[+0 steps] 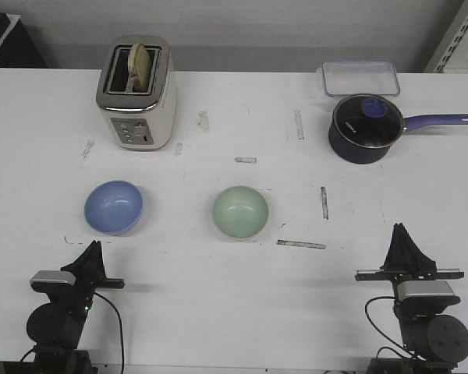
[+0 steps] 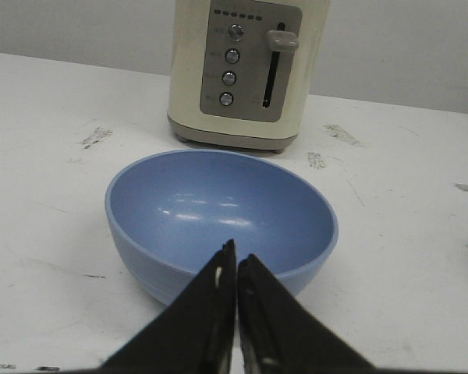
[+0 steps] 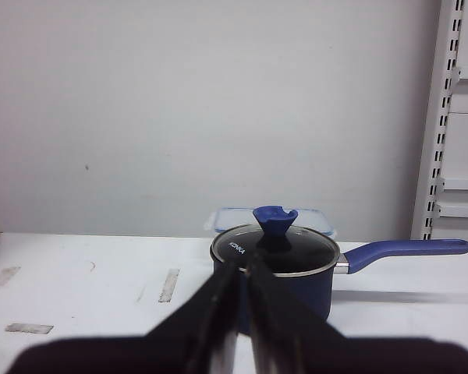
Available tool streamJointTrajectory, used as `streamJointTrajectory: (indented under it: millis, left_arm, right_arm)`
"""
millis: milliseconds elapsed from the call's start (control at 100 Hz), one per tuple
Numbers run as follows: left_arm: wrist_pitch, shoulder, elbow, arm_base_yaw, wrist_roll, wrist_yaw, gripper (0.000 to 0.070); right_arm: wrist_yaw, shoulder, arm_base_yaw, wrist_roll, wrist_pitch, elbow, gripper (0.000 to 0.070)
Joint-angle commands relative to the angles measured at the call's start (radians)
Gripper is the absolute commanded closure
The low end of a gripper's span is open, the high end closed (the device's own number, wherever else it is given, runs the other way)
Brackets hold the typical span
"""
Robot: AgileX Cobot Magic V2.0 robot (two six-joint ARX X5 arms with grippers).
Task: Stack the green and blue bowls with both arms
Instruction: 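Reach the left gripper down to the rim of the light blue bowl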
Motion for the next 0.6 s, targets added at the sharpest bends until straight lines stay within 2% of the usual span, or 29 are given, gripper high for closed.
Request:
streamJointTrajectory:
  millis: [0,170,320,590]
  left_arm:
    - [-0.005,0.004,0.045,0.002,-0.01,-0.037,0.0699]
    - [-0.032,0.044,0.119,0.002,-0.01,-0.109,0.0699]
    - [-0.059,0.142,0.195,0.002,-0.01,-0.109,0.0699]
    - [-0.252,0.459,0.422,0.002,-0.01,-0.109,0.0699]
  right_arm:
    - [0.001,-0.002,0.0,-0.005,0.012,0.003,0.0692]
    - [0.0,-0.002,0.0,-0.005,0.012,0.003,0.0692]
    - [0.0,-0.002,0.0,-0.004,0.012,0.003,0.0692]
    - [0.001,-0.002,0.0,-0.005,0.012,0.003,0.0693]
